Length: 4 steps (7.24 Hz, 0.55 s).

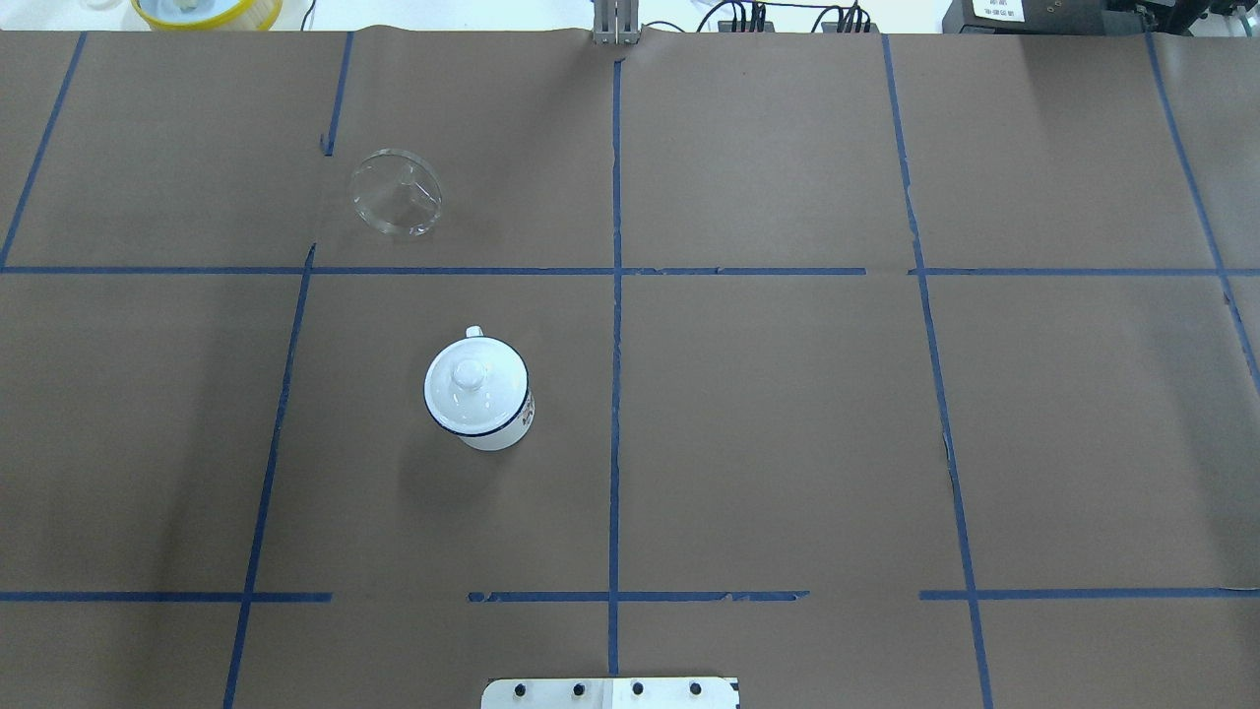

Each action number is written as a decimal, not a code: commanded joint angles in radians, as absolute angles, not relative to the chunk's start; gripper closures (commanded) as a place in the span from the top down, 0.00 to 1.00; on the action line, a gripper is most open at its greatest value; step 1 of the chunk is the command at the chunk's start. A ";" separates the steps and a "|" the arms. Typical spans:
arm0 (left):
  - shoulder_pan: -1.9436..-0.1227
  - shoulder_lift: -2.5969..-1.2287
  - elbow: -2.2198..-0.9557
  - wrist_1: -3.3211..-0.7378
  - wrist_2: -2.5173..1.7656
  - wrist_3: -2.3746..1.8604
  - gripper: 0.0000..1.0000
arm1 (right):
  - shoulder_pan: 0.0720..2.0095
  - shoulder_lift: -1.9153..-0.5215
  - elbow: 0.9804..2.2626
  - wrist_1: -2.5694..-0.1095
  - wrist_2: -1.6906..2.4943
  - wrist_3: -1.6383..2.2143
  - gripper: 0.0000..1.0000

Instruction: Place funnel on cup

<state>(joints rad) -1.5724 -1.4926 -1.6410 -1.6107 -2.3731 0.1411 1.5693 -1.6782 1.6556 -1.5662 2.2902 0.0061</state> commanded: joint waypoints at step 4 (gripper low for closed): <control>-1.572 -1.528 -1.654 -1.614 -2.364 0.140 1.00 | 1.569 -1.678 1.657 -1.566 2.290 0.006 1.00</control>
<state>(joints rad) -1.5723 -1.5080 -1.6478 -1.6125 -2.3651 0.1398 1.5693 -1.6782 1.6565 -1.5662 2.2902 0.0061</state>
